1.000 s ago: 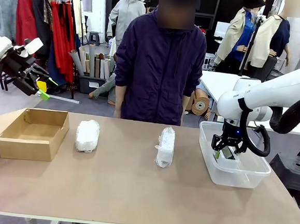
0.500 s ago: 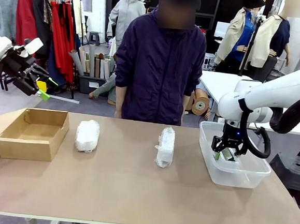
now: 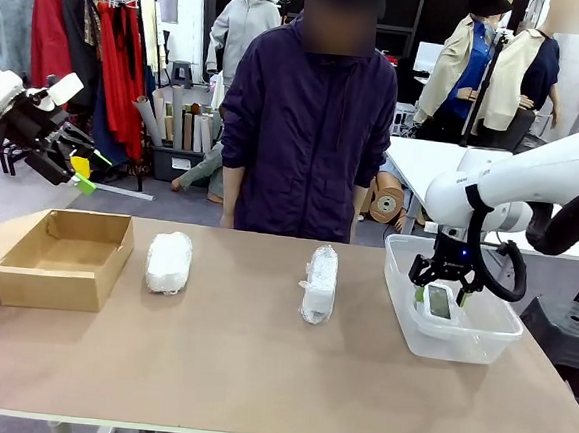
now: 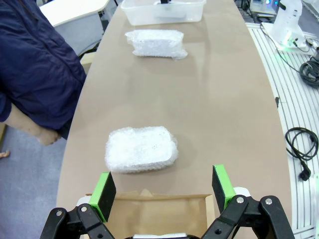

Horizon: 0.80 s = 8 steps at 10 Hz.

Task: Separate and place wrapped and unwrapped clocks.
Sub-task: If the picked Digital clock is wrapped, place it in the Package Box ; if not, place it in the Organizing box.

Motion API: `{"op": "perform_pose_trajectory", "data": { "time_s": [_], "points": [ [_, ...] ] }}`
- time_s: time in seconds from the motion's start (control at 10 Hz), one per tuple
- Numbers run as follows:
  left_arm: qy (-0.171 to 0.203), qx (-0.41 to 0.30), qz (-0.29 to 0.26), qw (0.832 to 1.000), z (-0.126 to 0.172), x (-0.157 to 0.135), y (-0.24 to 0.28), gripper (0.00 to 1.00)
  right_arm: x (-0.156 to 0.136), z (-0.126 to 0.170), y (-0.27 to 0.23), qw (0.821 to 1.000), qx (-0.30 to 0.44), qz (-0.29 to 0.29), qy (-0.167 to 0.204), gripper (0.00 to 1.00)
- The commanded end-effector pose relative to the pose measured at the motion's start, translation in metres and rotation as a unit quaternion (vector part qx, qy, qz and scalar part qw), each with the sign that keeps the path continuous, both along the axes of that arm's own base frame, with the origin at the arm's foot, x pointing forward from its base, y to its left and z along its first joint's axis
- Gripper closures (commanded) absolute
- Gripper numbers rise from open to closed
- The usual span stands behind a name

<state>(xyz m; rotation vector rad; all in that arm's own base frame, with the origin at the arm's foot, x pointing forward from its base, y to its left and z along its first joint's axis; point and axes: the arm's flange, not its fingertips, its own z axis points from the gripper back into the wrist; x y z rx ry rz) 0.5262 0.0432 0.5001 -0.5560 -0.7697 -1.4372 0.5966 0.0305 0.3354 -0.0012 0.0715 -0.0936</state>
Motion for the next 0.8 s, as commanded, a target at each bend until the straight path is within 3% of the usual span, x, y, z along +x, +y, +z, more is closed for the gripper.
{"op": "perform_pose_trajectory", "data": {
  "time_s": [0.0,0.5,0.6,0.7],
  "points": [
    [0.0,0.001,-0.002,1.0,0.001,-0.004,-0.001,0.0,-0.005,0.019,-0.006,1.0,0.015,0.002,-0.011,0.0],
    [0.0,0.001,-0.002,1.0,0.001,-0.004,-0.001,0.0,-0.016,0.075,-0.019,0.995,0.048,0.071,-0.049,0.0],
    [0.0,0.001,-0.002,1.0,0.001,-0.004,-0.001,0.0,-0.016,0.08,-0.02,0.995,0.066,0.062,-0.051,0.0],
    [0.0,0.001,-0.002,1.0,0.001,-0.004,-0.001,0.0,-0.007,0.072,-0.01,0.997,0.025,0.047,-0.051,0.0]
  ]
}}
